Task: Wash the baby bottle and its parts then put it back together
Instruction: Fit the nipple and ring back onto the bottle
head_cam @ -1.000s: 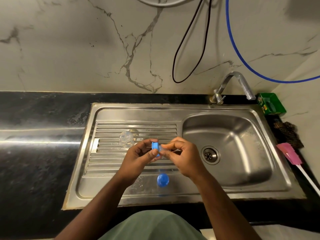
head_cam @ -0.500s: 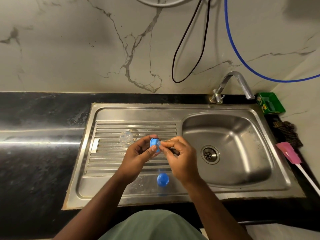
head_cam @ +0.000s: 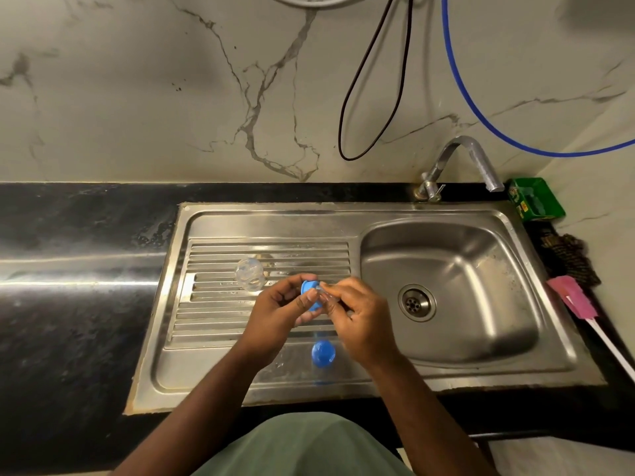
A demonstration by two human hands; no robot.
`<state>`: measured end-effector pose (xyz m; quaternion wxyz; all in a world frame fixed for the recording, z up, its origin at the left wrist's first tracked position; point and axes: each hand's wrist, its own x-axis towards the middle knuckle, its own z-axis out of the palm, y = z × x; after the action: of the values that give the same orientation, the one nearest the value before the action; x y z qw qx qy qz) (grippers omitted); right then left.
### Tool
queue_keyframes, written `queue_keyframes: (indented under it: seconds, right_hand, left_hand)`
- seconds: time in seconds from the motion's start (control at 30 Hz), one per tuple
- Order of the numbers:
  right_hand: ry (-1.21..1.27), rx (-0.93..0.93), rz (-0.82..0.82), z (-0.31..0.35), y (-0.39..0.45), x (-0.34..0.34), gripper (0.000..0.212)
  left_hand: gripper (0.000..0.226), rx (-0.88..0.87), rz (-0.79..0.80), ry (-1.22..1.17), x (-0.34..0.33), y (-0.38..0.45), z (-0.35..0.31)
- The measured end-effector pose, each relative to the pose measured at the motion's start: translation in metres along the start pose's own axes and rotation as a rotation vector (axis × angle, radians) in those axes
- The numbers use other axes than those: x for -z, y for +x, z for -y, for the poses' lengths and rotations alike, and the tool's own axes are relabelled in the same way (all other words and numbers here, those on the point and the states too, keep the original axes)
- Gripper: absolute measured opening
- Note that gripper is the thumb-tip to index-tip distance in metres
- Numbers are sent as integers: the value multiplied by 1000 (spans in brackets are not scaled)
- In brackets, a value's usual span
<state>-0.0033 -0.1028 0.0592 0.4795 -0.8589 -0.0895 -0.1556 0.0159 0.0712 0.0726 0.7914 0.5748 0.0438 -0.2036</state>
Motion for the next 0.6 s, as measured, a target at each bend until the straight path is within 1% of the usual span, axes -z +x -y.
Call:
queue_keyframes:
  seconds: [0.03, 0.07, 0.1, 0.13, 0.2, 0.23, 0.3, 0.37, 0.43, 0.5, 0.6]
  right_hand:
    - [-67, 79, 4, 0, 1, 1, 15]
    - [-78, 102, 14, 1, 2, 2, 14]
    - [-41, 67, 18, 2, 3, 3, 12]
    - [36, -26, 18, 3, 4, 2, 11]
    - [253, -278, 16, 6, 5, -1, 13]
    - [307, -343, 15, 5, 5, -3, 14]
    - [286, -318, 25, 5, 2, -4, 19]
    - [265, -243, 80, 6, -1, -3, 34]
    - [275, -235, 141, 7, -3, -1, 43]
    - [245, -247, 162, 7, -2, -1, 42]
    - [146, -214, 118, 4, 0, 0, 29]
  left_hand:
    - [33, 20, -8, -51, 0, 0, 1]
    - [33, 35, -6, -87, 1, -1, 2]
    - [34, 40, 5, -95, 2, -1, 2]
    - [35, 32, 21, -77, 4, -1, 1]
    - [35, -1, 47, -20, 7, -1, -1]
    - [34, -8, 46, -12, 7, 0, -2]
    - [35, -8, 15, -11, 6, 1, -1]
    - [34, 5, -33, -19, 6, 1, -1]
    - [32, 12, -28, 5, 8, 2, -3]
    - [32, -1, -5, 64, 8, 2, -5]
    - [32, 1, -24, 107, 6, 1, -3]
